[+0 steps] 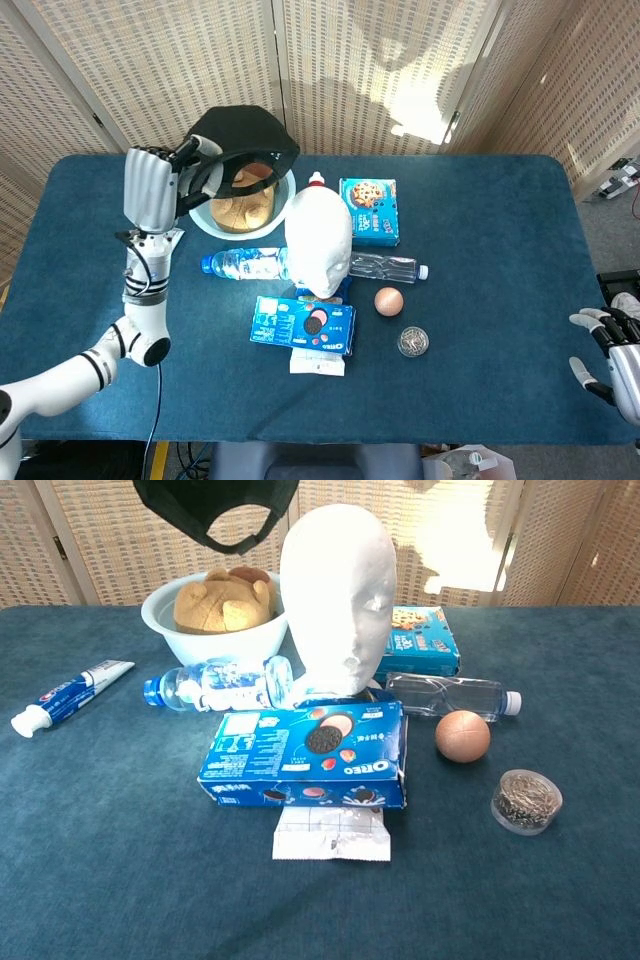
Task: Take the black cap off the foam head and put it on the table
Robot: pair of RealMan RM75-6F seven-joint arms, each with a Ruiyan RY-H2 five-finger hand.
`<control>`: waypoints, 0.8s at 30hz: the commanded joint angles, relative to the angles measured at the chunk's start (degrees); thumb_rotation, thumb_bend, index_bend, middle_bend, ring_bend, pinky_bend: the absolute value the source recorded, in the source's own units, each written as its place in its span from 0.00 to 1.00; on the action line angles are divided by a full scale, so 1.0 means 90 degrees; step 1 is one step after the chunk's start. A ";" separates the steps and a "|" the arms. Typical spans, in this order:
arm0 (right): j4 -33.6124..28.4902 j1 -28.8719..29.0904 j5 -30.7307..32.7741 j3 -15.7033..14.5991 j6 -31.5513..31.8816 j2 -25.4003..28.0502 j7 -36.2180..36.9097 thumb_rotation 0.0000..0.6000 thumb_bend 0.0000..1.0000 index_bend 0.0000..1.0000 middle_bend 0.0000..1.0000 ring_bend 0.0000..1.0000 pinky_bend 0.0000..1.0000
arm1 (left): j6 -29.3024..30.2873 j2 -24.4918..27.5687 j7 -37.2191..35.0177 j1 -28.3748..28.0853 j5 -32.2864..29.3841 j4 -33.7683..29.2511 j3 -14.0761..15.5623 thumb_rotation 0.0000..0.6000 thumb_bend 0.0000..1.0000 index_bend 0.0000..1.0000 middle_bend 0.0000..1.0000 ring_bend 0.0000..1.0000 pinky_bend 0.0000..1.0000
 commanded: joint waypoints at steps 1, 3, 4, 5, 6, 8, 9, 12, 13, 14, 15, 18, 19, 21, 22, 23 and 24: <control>-0.0005 0.0017 0.0000 0.0002 -0.0026 -0.0010 -0.0016 1.00 0.27 0.33 0.29 0.19 0.30 | 0.0252 0.0375 -0.0027 0.0366 0.0227 -0.0270 0.0309 1.00 0.42 0.67 1.00 1.00 1.00; -0.0013 0.0034 -0.0008 0.0002 -0.0046 -0.0010 -0.0026 1.00 0.28 0.33 0.29 0.19 0.30 | 0.0330 0.0524 -0.0066 0.0539 0.0299 -0.0345 0.0459 1.00 0.42 0.67 1.00 1.00 1.00; -0.0019 0.0045 -0.0019 0.0001 -0.0057 -0.0009 -0.0034 1.00 0.28 0.33 0.29 0.19 0.30 | 0.0380 0.0614 -0.0101 0.0657 0.0352 -0.0385 0.0569 1.00 0.42 0.67 1.00 1.00 1.00; -0.0023 0.0053 -0.0024 0.0002 -0.0065 -0.0008 -0.0040 1.00 0.28 0.33 0.29 0.19 0.30 | 0.0411 0.0678 -0.0107 0.0750 0.0402 -0.0391 0.0673 1.00 0.42 0.67 1.00 1.00 1.00; -0.0028 0.0059 -0.0027 0.0002 -0.0073 -0.0006 -0.0045 1.00 0.28 0.33 0.29 0.19 0.30 | 0.0471 0.0744 -0.0102 0.0839 0.0467 -0.0386 0.0765 1.00 0.42 0.67 1.00 1.00 1.00; -0.0035 0.0070 -0.0033 0.0003 -0.0082 -0.0003 -0.0049 1.00 0.28 0.33 0.29 0.19 0.30 | 0.0613 0.0856 -0.0168 0.1044 0.0597 -0.0361 0.0971 1.00 0.42 0.67 1.00 1.00 1.00; -0.0038 0.0074 -0.0032 0.0001 -0.0089 0.0000 -0.0051 1.00 0.28 0.33 0.29 0.19 0.30 | 0.0661 0.0901 -0.0209 0.1131 0.0633 -0.0367 0.1050 1.00 0.42 0.67 1.00 1.00 1.00; -0.0047 0.0090 -0.0033 0.0001 -0.0110 0.0011 -0.0062 1.00 0.28 0.33 0.29 0.19 0.30 | 0.0804 0.1043 -0.0283 0.1416 0.0765 -0.0372 0.1329 1.00 0.42 0.67 1.00 1.00 1.00; -0.0051 0.0096 -0.0031 0.0003 -0.0117 0.0013 -0.0064 1.00 0.28 0.33 0.29 0.19 0.30 | 0.0850 0.1076 -0.0294 0.1500 0.0807 -0.0372 0.1413 1.00 0.42 0.67 1.00 1.00 1.00; -0.0056 0.0103 -0.0028 0.0004 -0.0127 0.0016 -0.0066 1.00 0.28 0.33 0.29 0.19 0.30 | 0.0910 0.1106 -0.0323 0.1600 0.0860 -0.0377 0.1513 1.00 0.42 0.67 1.00 1.00 1.00; -0.0061 0.0110 -0.0030 0.0004 -0.0136 0.0017 -0.0069 1.00 0.28 0.33 0.29 0.19 0.30 | 0.0957 0.1122 -0.0353 0.1670 0.0900 -0.0384 0.1584 1.00 0.42 0.67 1.00 1.00 1.00; -0.0076 0.0132 -0.0043 0.0002 -0.0162 0.0018 -0.0089 1.00 0.28 0.33 0.29 0.19 0.30 | 0.1082 0.1113 -0.0449 0.1860 0.1042 -0.0330 0.1811 1.00 0.42 0.67 1.00 1.00 1.00; -0.0085 0.0141 -0.0044 0.0003 -0.0172 0.0019 -0.0095 1.00 0.28 0.33 0.29 0.19 0.30 | 0.1120 0.1085 -0.0481 0.1922 0.1091 -0.0292 0.1893 1.00 0.42 0.67 1.00 1.00 1.00; -0.0093 0.0149 -0.0042 0.0002 -0.0183 0.0018 -0.0107 1.00 0.28 0.33 0.29 0.19 0.30 | 0.1161 0.1025 -0.0534 0.2004 0.1168 -0.0231 0.2018 1.00 0.42 0.67 1.00 1.00 1.00; -0.0098 0.0153 -0.0041 0.0001 -0.0190 0.0017 -0.0115 1.00 0.28 0.33 0.29 0.19 0.30 | 0.1188 0.0983 -0.0528 0.2042 0.1235 -0.0161 0.2095 1.00 0.42 0.67 1.00 1.00 1.00; -0.0102 0.0156 -0.0041 0.0000 -0.0192 0.0016 -0.0119 1.00 0.28 0.33 0.29 0.19 0.30 | 0.1206 0.0942 -0.0521 0.2065 0.1288 -0.0098 0.2152 1.00 0.42 0.67 1.00 1.00 1.00; -0.0107 0.0159 -0.0042 0.0001 -0.0193 0.0015 -0.0123 1.00 0.28 0.33 0.29 0.19 0.30 | 0.1215 0.0895 -0.0520 0.2086 0.1335 -0.0035 0.2208 1.00 0.42 0.67 1.00 1.00 1.00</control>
